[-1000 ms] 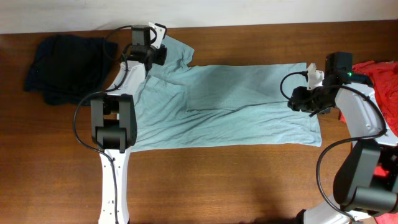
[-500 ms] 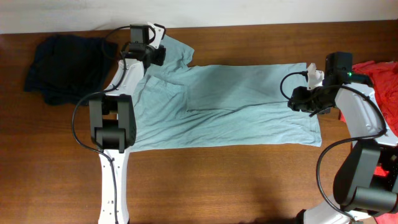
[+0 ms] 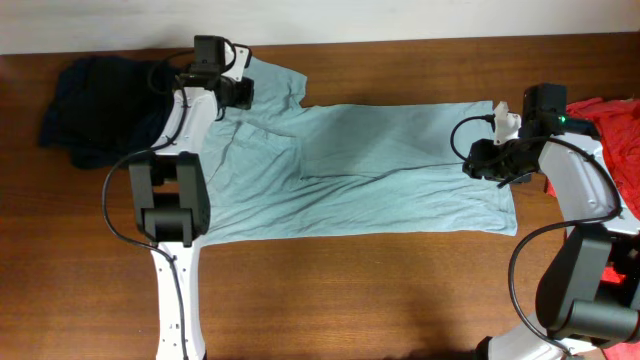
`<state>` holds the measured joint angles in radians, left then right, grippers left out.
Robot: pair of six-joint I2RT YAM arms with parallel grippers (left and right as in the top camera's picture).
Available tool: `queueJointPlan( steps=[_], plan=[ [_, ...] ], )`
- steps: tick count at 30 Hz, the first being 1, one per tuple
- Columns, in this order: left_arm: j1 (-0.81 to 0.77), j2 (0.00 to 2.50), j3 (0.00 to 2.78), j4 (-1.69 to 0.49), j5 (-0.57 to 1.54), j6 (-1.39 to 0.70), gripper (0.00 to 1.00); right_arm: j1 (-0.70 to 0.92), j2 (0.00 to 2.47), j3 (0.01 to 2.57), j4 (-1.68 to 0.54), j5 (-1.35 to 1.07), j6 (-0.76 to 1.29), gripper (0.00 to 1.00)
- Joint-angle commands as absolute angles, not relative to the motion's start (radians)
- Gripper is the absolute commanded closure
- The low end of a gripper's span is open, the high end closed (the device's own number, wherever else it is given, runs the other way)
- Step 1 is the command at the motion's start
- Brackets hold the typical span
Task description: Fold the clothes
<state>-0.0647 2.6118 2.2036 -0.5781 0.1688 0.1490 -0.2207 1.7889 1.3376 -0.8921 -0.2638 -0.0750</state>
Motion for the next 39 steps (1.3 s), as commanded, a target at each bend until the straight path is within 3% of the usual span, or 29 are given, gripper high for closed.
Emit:
queueJointPlan(
  steps=[1, 6, 8, 10, 14, 36, 39],
  plan=[
    [-0.066, 2.690, 2.154, -0.669, 0.143, 0.118, 0.78, -0.215, 1.792, 1.333, -0.893, -0.276, -0.071, 0.49],
    [-0.081, 2.626, 2.225, -0.682, 0.142, 0.117, 0.76, -0.215, 1.792, 1.333, -0.893, -0.276, -0.071, 0.49],
    [-0.081, 2.608, 2.279, -0.682, 0.142, 0.117, 0.60, -0.215, 1.792, 1.333, -0.893, -0.276, -0.071, 0.49],
    [-0.081, 2.602, 2.342, -0.685, 0.142, 0.117, 0.37, -0.215, 1.792, 1.333, -0.893, -0.276, -0.071, 0.49],
    [-0.080, 2.603, 2.383, -0.666, 0.142, 0.117, 0.30, -0.215, 1.792, 1.333, -0.893, -0.276, -0.071, 0.49],
    [-0.070, 2.803, 2.383, -0.433, 0.142, 0.101, 0.30, -0.215, 1.792, 1.333, -0.893, -0.276, -0.071, 0.49],
    [-0.069, 2.810, 2.383, -0.441, 0.142, 0.094, 0.35, -0.215, 1.792, 1.333, -0.893, -0.276, -0.071, 0.49]
  ],
)
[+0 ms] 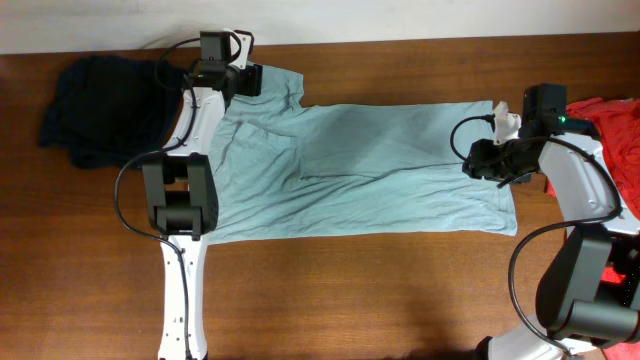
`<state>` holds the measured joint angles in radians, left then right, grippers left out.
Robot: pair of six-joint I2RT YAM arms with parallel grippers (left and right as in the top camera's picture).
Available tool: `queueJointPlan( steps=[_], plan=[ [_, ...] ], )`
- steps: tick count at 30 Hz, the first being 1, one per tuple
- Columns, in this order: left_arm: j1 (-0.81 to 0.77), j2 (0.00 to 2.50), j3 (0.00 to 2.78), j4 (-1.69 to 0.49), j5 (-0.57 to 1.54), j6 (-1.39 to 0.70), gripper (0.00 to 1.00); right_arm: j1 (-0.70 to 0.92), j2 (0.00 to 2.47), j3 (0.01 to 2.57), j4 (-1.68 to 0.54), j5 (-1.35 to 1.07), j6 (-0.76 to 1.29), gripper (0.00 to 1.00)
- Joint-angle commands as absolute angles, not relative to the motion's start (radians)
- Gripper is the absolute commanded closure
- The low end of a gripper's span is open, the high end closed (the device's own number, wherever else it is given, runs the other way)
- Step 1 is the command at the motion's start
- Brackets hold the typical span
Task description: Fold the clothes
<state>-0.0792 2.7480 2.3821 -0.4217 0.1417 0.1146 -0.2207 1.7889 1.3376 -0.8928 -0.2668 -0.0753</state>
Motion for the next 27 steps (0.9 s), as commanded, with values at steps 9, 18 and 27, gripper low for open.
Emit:
queueJointPlan(
  steps=[9, 18, 27],
  plan=[
    [-0.069, 2.809, 2.387, -0.479, 0.143, 0.094, 0.69, -0.215, 1.792, 1.333, -0.893, -0.276, -0.071, 0.49],
    [-0.069, 2.809, 2.393, -0.550, 0.142, 0.096, 0.82, -0.215, 1.792, 1.333, -0.893, -0.276, -0.071, 0.50],
    [-0.070, 2.809, 2.395, -0.677, 0.142, 0.106, 0.82, -0.215, 1.792, 1.333, -0.893, -0.276, -0.071, 0.50]
  ],
)
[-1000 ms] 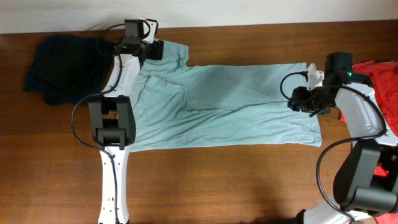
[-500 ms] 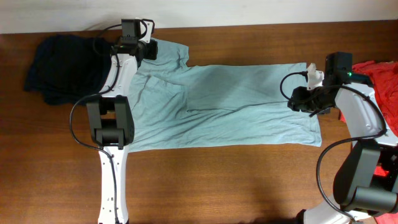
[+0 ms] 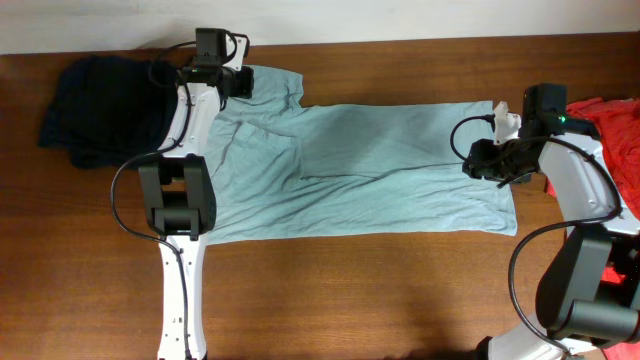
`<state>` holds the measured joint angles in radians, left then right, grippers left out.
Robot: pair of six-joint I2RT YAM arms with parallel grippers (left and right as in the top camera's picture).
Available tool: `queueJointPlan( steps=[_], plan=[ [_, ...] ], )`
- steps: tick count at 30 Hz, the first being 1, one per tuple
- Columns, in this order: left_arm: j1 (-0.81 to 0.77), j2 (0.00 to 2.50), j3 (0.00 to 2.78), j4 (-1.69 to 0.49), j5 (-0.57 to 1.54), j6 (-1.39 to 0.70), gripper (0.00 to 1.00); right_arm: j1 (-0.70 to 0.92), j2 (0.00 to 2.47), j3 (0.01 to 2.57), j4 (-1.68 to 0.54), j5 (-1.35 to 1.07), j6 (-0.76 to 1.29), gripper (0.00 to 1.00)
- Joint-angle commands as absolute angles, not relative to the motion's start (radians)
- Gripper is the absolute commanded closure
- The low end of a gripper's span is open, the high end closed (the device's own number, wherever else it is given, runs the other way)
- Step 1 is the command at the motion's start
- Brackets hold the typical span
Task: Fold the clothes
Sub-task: 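Hold the shoulder edge with the left gripper while the right holds the right edge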
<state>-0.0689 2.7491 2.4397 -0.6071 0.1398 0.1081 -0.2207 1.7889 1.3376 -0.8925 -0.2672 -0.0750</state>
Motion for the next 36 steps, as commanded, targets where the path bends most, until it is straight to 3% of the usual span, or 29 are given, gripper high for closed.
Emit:
queueJointPlan(
  steps=[1, 5, 8, 13, 25, 29, 33, 36],
  plan=[
    [-0.070, 2.808, 2.399, -0.693, 0.142, 0.106, 0.82, -0.215, 1.792, 1.333, -0.893, -0.276, -0.071, 0.49],
    [-0.069, 2.807, 2.436, -0.757, 0.126, 0.106, 0.81, -0.215, 1.792, 1.333, -0.893, -0.276, -0.071, 0.50],
    [-0.069, 2.807, 2.476, -0.778, 0.123, 0.106, 0.48, -0.215, 1.792, 1.333, -0.893, -0.277, -0.071, 0.49],
    [-0.070, 2.807, 2.550, -0.781, 0.124, 0.106, 0.33, -0.215, 1.792, 1.333, -0.894, -0.276, -0.071, 0.50],
    [-0.076, 2.835, 2.555, -0.790, 0.124, 0.106, 0.35, -0.215, 1.792, 1.333, -0.894, -0.276, -0.071, 0.54],
    [-0.084, 2.855, 2.555, -0.818, 0.127, 0.106, 0.46, -0.215, 1.792, 1.333, -0.894, -0.276, -0.071, 0.53],
    [-0.094, 2.877, 2.555, -0.836, 0.127, 0.107, 0.48, -0.215, 1.792, 1.333, -0.894, -0.276, -0.071, 0.53],
    [-0.097, 2.878, 2.556, -0.831, 0.126, 0.107, 0.67, -0.215, 1.792, 1.333, -0.894, -0.276, -0.071, 0.53]
  ],
)
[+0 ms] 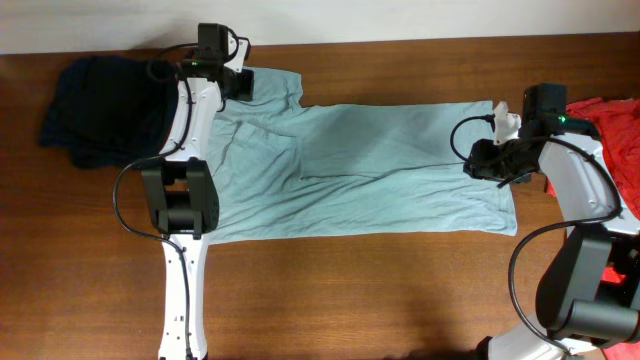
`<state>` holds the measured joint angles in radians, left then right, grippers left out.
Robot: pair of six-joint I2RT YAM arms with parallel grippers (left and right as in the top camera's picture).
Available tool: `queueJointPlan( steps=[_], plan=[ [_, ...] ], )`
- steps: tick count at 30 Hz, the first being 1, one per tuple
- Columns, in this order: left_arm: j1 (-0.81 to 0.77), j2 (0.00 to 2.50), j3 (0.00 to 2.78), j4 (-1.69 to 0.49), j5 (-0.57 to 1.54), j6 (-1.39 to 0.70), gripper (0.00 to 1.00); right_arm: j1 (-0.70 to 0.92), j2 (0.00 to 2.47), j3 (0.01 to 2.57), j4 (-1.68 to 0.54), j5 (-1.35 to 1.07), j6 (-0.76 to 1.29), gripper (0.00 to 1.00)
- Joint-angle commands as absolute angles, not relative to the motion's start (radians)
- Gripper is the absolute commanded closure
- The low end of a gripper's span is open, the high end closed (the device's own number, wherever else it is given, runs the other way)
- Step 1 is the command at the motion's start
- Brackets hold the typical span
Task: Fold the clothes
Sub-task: 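Hold the shoulder edge with the left gripper while the right holds the right edge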
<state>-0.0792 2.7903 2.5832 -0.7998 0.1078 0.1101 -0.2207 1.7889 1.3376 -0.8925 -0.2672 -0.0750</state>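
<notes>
A light blue T-shirt (pixel 360 170) lies spread flat on the brown table, its hem to the right and its collar end to the left. My left gripper (pixel 243 83) sits at the far left corner of the shirt, on the upper sleeve (pixel 275 85), and looks closed on the cloth. My right gripper (pixel 478 160) rests on the hem edge at the right, fingers pointing left, apparently pinching the fabric. The wrists partly hide the fingertips of both.
A dark navy pile of clothes (pixel 95 110) lies at the far left, just beside my left arm. A red garment (pixel 612 125) lies at the right edge behind my right arm. The table's far edge (pixel 400 42) runs close behind the shirt.
My left gripper has shifted very slightly at the sleeve corner. The shirt and the right arm look the same.
First my left gripper was on the sleeve a little nearer the shirt's body, with the sleeve bunched. Then it stood farther back and to the right. Later it sat back left at the sleeve corner, where it stays. The right gripper stayed at the hem throughout.
</notes>
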Motion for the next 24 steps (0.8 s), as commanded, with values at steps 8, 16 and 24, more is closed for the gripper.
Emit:
queueJointPlan(
  steps=[8, 16, 24],
  plan=[
    [-0.095, 2.878, 2.614, -0.840, 0.123, 0.107, 0.90, -0.215, 1.792, 1.333, -0.894, -0.276, -0.071, 0.53],
    [-0.096, 2.878, 2.743, -0.865, 0.108, 0.106, 0.99, -0.215, 1.792, 1.333, -0.893, -0.276, -0.071, 0.53],
    [-0.096, 2.878, 2.846, -0.945, 0.108, 0.106, 0.99, -0.215, 1.792, 1.333, -0.893, -0.276, -0.071, 0.53]
  ],
)
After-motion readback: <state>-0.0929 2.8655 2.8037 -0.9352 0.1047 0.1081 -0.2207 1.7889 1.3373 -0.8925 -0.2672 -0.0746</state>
